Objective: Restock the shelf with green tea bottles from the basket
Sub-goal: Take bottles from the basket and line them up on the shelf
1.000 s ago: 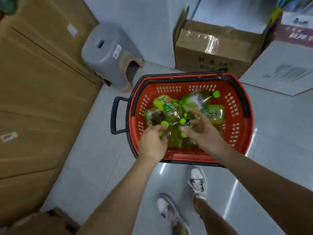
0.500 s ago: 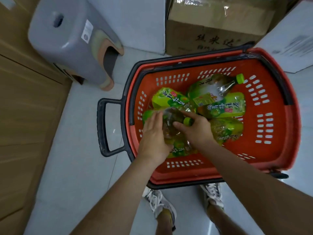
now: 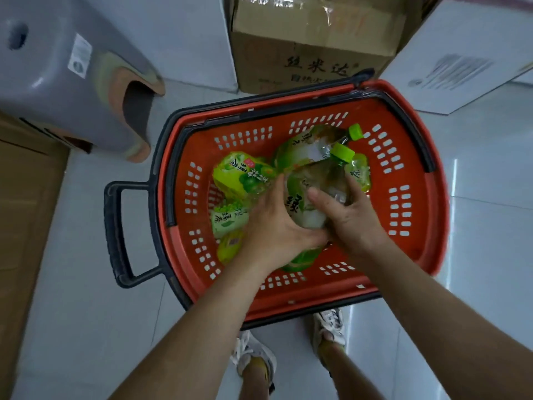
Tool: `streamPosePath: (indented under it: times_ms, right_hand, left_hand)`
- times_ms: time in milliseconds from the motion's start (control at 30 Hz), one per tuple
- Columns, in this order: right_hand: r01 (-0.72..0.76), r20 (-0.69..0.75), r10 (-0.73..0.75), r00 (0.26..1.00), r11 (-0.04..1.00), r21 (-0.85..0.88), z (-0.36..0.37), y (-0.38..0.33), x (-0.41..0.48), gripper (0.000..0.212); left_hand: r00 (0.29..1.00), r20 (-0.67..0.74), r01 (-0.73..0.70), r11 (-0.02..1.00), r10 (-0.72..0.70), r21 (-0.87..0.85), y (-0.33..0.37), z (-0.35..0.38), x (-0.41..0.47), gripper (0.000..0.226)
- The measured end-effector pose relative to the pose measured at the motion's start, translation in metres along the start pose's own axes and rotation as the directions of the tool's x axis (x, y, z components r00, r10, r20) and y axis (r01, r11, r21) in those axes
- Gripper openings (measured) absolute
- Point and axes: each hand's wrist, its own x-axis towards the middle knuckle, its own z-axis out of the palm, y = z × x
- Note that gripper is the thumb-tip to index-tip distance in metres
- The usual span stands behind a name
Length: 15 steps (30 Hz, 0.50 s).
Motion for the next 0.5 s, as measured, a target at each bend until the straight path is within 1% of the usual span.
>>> streamPosePath:
  times_ms: [33, 67, 100, 133, 167, 200, 233, 267, 300, 333, 400, 433, 467, 500]
  right_hand:
    - [0.004, -0.043, -0.003, 0.999, 1.0, 0.017, -0.006, 0.0, 0.002, 0.089]
    - [0.005, -0.064, -0.003, 0.998, 1.0, 0.022, -0.014, -0.002, 0.002, 0.094]
    - [0.0, -0.08, 0.002, 0.997, 1.0, 0.03, -0.024, -0.005, 0.002, 0.094]
    - [-0.003, -0.09, 0.006, 0.996, 0.999, 0.034, -0.035, -0.007, 0.003, 0.091]
    - [0.003, -0.099, -0.001, 0.995, 1.0, 0.022, -0.045, -0.009, 0.003, 0.087]
    - [0.017, -0.107, -0.019, 0.994, 1.0, -0.019, -0.054, -0.011, 0.004, 0.085]
    - [0.031, -0.111, -0.04, 0.993, 0.997, -0.076, -0.06, -0.015, 0.005, 0.085]
    - [0.047, -0.11, -0.062, 0.992, 0.99, -0.134, -0.065, -0.017, 0.006, 0.087]
    - [0.058, -0.108, -0.08, 0.991, 0.98, -0.189, -0.069, -0.02, 0.007, 0.089]
    - [0.064, -0.107, -0.092, 0.99, 0.969, -0.24, -0.072, -0.022, 0.008, 0.092]
    - [0.07, -0.101, -0.104, 0.989, 0.952, -0.297, -0.076, -0.023, 0.008, 0.089]
    - [0.082, -0.097, -0.116, 0.988, 0.949, -0.305, -0.076, -0.023, 0.006, 0.083]
    - [0.1, -0.089, -0.133, 0.987, 0.946, -0.308, -0.075, -0.023, 0.005, 0.078]
    - [0.117, -0.084, -0.15, 0.985, 0.942, -0.316, -0.075, -0.024, 0.004, 0.076]
  left_hand:
    - [0.995, 0.087, 0.053, 0.99, -0.042, -0.132, 0.001, 0.001, -0.001, 0.098]
    - [0.982, 0.166, 0.127, 0.968, -0.092, -0.217, -0.004, 0.002, -0.002, 0.092]
    - [0.966, 0.22, 0.189, 0.951, -0.136, -0.243, -0.011, 0.003, -0.004, 0.087]
    - [0.954, 0.238, 0.232, 0.953, -0.185, -0.192, -0.02, 0.006, -0.004, 0.084]
    - [0.948, 0.223, 0.245, 0.967, -0.225, -0.067, -0.029, 0.01, -0.002, 0.084]
    - [0.949, 0.197, 0.226, 0.968, -0.245, 0.112, -0.038, 0.015, 0.001, 0.085]
    - [0.949, 0.19, 0.188, 0.935, -0.252, 0.301, -0.043, 0.021, 0.006, 0.085]
    - [0.944, 0.203, 0.139, 0.871, -0.261, 0.471, -0.047, 0.027, 0.011, 0.084]
    - [0.935, 0.225, 0.088, 0.795, -0.273, 0.6, -0.048, 0.033, 0.017, 0.084]
    - [0.928, 0.246, 0.038, 0.728, -0.28, 0.685, -0.05, 0.04, 0.022, 0.083]
    - [0.935, 0.25, -0.039, 0.624, -0.253, 0.78, -0.05, 0.05, 0.029, 0.076]
    - [0.942, 0.241, -0.058, 0.598, -0.232, 0.8, -0.05, 0.054, 0.03, 0.068]
    - [0.949, 0.228, -0.054, 0.604, -0.216, 0.795, -0.053, 0.056, 0.03, 0.06]
    - [0.957, 0.21, -0.029, 0.65, -0.202, 0.759, -0.056, 0.055, 0.028, 0.054]
